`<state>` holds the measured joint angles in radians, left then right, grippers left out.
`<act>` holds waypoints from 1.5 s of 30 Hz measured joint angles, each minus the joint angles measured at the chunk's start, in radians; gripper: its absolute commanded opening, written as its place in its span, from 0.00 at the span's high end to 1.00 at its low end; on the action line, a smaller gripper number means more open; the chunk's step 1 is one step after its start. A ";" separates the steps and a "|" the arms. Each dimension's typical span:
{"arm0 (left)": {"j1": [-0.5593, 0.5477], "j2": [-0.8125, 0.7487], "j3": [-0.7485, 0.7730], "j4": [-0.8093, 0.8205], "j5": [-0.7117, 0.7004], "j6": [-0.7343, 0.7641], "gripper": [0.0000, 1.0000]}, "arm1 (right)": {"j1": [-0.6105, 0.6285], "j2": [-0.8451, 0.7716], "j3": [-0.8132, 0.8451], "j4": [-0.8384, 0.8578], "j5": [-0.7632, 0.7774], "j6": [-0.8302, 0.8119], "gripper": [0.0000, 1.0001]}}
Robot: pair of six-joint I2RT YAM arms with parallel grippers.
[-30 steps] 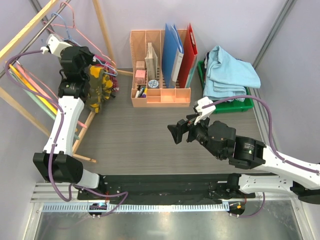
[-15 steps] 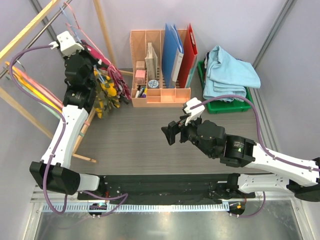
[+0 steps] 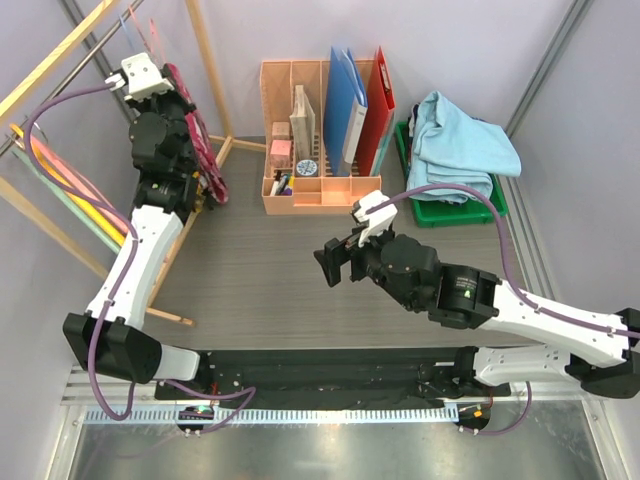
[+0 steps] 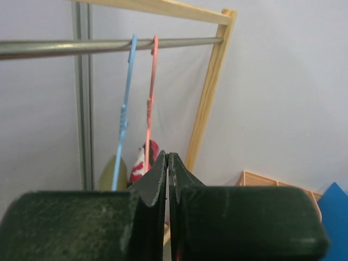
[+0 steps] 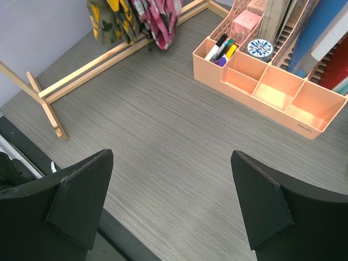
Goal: Remove the trousers from the hanger
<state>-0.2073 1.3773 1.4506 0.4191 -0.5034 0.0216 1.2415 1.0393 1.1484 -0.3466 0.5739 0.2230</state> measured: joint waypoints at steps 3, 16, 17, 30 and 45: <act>0.000 0.000 0.019 -0.103 0.008 -0.072 0.88 | 0.000 0.024 0.014 -0.001 -0.002 -0.007 0.05; 0.038 0.032 0.454 -0.835 0.224 -0.412 0.34 | 0.000 0.119 0.022 0.005 -0.089 0.023 0.04; 0.049 0.043 0.513 -0.877 0.238 -0.433 0.34 | -0.001 0.122 0.022 0.011 -0.095 0.023 0.03; 0.254 0.034 0.550 -1.158 0.358 -0.809 0.33 | -0.182 0.336 0.230 0.103 -0.403 0.061 0.04; 0.299 0.076 0.268 -0.822 0.489 -1.058 0.64 | -0.190 0.229 0.143 0.135 -0.420 0.068 0.04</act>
<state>0.0921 1.4528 1.7184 -0.4030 -0.0147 -1.0363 1.0515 1.2678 1.2915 -0.2111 0.1535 0.2909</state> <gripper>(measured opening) 0.388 0.965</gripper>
